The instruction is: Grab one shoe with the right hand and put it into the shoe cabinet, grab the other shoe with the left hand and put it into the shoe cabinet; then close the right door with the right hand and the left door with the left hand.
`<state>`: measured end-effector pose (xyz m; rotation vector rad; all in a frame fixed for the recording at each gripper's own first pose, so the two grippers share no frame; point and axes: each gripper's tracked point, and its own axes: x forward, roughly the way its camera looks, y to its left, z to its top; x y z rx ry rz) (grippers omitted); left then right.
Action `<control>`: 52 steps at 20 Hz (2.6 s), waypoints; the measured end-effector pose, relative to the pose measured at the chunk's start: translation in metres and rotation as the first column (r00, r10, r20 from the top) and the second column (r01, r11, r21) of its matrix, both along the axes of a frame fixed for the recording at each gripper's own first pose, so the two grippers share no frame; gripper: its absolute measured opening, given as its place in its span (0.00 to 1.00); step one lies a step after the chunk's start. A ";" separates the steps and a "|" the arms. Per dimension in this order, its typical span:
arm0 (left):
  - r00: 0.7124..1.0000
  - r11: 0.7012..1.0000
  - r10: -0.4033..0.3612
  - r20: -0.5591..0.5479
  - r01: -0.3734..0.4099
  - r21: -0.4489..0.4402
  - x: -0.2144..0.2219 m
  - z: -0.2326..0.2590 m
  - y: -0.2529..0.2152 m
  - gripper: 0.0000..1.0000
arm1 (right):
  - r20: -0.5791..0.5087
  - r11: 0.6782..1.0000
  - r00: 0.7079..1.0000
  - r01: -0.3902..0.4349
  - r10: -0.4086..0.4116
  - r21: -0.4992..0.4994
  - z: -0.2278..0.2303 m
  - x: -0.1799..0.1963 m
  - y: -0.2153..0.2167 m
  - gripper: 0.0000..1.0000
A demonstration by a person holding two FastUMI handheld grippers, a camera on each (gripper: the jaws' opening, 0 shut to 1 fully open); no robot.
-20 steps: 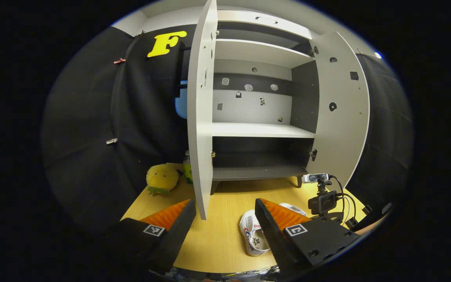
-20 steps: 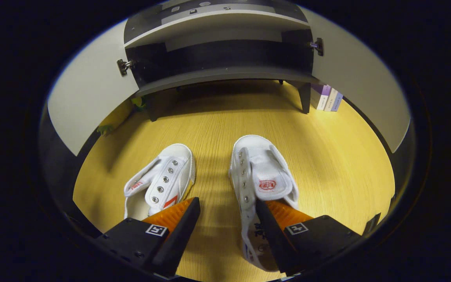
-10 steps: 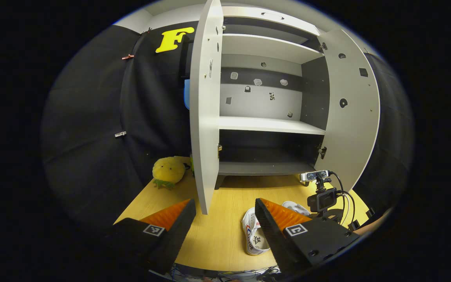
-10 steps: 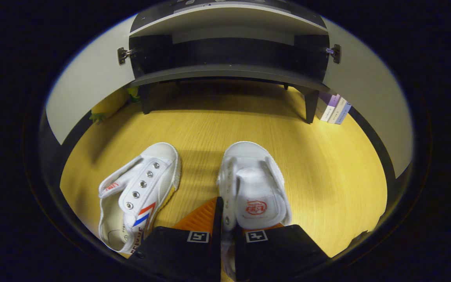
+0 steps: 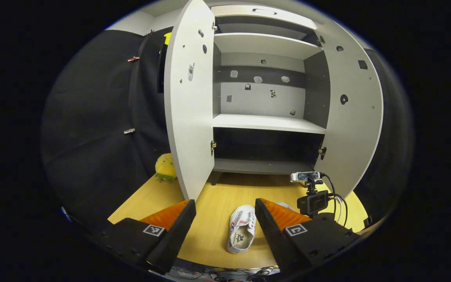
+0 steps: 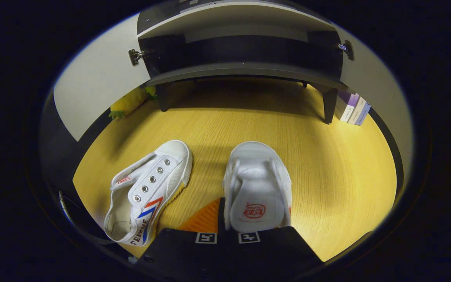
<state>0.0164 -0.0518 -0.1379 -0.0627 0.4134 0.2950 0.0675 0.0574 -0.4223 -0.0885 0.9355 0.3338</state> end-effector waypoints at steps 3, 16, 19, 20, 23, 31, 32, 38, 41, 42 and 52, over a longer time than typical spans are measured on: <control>0.999 0.999 -0.051 0.009 0.051 -0.004 0.010 0.005 -0.016 0.95 | 0.008 1.000 1.000 -0.012 0.012 0.018 0.010 0.002 0.000 0.05; 0.981 0.987 -0.160 0.107 0.158 0.024 0.037 0.026 0.019 0.95 | 0.317 0.998 0.947 -0.057 0.044 0.033 0.191 0.040 0.013 0.05; 0.978 0.986 -0.168 0.126 0.168 0.012 0.042 0.030 0.029 0.95 | 0.373 0.997 0.928 -0.048 0.022 0.060 0.243 0.049 0.019 0.05; 0.977 0.986 -0.169 0.130 0.169 0.014 0.044 0.031 0.032 0.95 | 0.384 0.996 0.923 -0.048 0.017 0.070 0.255 0.054 0.025 0.05; 0.973 0.984 -0.179 0.145 0.179 0.012 0.048 0.033 0.038 0.95 | 0.410 0.992 0.912 -0.058 0.009 0.109 0.292 0.065 0.042 0.05; 0.976 0.987 -0.148 0.160 0.156 -0.039 0.043 0.029 0.050 0.95 | 0.534 0.984 0.845 -0.070 -0.030 0.166 0.382 0.150 0.075 0.05; 0.977 0.988 -0.140 0.161 0.147 -0.038 0.044 0.029 0.053 0.95 | 0.550 0.984 0.834 -0.065 -0.036 0.164 0.391 0.163 0.076 0.05; 0.978 0.992 -0.108 0.177 0.118 -0.048 0.047 0.031 0.067 0.95 | 0.574 0.992 0.816 -0.002 -0.072 0.127 0.409 0.248 0.075 0.05; 0.981 0.994 -0.084 0.176 0.096 -0.061 0.047 0.028 0.075 0.95 | 0.593 0.998 0.804 0.010 -0.048 0.067 0.411 0.289 0.075 0.05; 0.982 0.994 -0.076 0.176 0.088 -0.064 0.047 0.028 0.077 0.95 | 0.596 0.999 0.802 0.013 -0.036 0.043 0.411 0.303 0.075 0.05; 0.983 0.999 -0.034 0.181 0.039 -0.023 0.038 0.030 0.099 0.95 | 0.523 0.987 0.851 0.050 0.039 -0.155 0.366 0.395 0.067 0.05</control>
